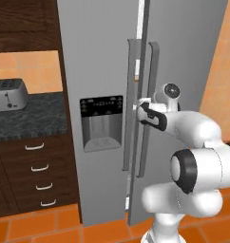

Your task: Take the strawberry from the fridge and place it on top of the pancake, located on the dining counter.

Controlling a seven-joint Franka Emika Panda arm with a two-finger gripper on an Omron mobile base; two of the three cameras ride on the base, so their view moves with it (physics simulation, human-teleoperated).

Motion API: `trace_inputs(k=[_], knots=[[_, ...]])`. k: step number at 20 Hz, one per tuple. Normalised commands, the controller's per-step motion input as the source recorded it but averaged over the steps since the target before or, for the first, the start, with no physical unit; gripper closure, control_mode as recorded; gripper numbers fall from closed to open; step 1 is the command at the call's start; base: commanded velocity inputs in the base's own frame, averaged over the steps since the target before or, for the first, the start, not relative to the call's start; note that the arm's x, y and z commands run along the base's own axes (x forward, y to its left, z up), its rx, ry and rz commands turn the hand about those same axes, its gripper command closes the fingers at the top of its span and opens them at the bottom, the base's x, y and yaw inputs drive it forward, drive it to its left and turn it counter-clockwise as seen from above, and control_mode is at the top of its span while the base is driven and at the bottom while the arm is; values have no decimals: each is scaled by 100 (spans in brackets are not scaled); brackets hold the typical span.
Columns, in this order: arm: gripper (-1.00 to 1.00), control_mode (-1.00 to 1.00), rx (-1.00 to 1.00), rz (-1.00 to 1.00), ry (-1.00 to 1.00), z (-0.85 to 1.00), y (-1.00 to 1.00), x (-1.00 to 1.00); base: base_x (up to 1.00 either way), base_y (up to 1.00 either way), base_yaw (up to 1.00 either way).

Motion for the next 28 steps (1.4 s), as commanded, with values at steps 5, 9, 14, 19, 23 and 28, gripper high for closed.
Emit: trace_inputs(k=[5, 9, 14, 19, 23, 28], knots=[[100, -100, 18, 0, 0, 5, -100, -100, 0, 0, 0], [100, -100, 18, 0, -1, 36, -100, -100, 0, 0, 0], [100, -100, 5, -2, 1, 64, -96, -82, 0, 0, 0], [-100, -100, -8, -11, 3, 93, -27, -63, 0, 0, 0], [-100, -100, -31, -15, 2, 81, 24, -59, 0, 0, 0], [-100, -100, -62, -3, 23, 38, 94, -9, 0, 0, 0]])
